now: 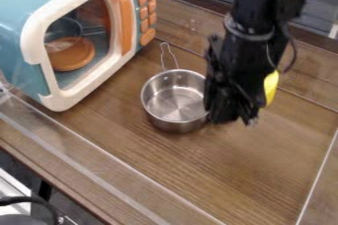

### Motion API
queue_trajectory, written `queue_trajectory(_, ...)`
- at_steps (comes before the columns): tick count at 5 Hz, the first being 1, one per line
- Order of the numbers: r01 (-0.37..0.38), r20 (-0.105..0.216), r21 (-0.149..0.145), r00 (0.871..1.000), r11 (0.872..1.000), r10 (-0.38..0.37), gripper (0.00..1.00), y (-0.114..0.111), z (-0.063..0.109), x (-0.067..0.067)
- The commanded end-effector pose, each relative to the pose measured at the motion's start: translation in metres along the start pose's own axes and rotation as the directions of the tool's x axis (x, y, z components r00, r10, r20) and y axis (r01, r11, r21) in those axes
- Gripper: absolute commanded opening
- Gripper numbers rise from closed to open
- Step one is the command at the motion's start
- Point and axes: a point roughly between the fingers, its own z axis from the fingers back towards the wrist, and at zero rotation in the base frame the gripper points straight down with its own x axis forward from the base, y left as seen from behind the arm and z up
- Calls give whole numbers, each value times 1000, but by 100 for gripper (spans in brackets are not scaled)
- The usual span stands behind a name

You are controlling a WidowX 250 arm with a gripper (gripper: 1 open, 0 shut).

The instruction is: Put the banana in the silver pot

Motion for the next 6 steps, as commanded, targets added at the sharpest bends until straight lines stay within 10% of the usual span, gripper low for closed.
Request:
queue_trajectory(1, -92, 55, 37, 994, 995, 90, 0, 20, 29, -6)
queue_trajectory(4, -206, 55, 55, 978, 977, 203, 0, 68, 29, -56)
queue_trajectory(6, -204, 60, 57, 978, 977, 200, 0, 69, 17, -59)
